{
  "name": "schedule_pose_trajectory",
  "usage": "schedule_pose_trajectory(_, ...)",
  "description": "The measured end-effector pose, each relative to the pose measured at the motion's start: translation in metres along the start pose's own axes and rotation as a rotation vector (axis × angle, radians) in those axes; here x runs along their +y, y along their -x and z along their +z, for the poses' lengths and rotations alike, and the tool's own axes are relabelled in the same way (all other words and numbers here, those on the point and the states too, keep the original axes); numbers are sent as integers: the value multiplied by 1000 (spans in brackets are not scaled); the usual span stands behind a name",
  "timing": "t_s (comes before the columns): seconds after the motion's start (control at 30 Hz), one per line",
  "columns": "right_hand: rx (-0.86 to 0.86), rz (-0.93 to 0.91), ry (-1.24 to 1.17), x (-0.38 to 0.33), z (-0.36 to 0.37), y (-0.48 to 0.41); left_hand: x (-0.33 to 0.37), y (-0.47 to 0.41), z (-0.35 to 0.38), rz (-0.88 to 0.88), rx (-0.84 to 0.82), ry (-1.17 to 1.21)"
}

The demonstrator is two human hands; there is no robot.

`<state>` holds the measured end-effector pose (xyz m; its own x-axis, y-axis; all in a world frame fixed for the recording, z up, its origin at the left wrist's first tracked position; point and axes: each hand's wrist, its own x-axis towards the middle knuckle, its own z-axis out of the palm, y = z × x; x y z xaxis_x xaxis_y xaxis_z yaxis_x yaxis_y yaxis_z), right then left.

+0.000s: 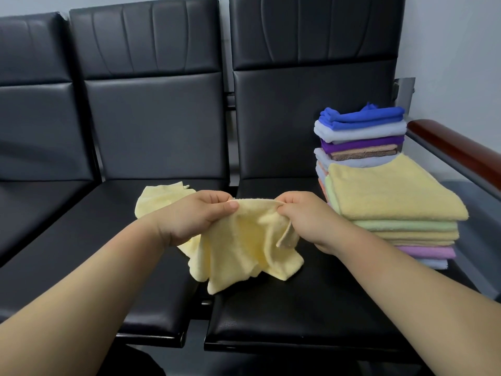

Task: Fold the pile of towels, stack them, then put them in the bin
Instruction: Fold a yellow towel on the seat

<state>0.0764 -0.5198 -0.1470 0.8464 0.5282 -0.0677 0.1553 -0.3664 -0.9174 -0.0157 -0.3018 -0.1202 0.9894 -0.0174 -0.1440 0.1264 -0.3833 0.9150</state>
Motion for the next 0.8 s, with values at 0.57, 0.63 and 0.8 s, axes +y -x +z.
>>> schedule_pose_trajectory(0.57,-115,-95,427,7,-6,-2,-15,1,-12,-94,-92,-398)
schedule_pose_trajectory(0.63,-90,-93,189,3,-9,2,-17,0,-15,-57,22,-155)
schedule_pose_trajectory(0.8,-319,-84,245,5,-3,5,2,0,-3,58,186,184)
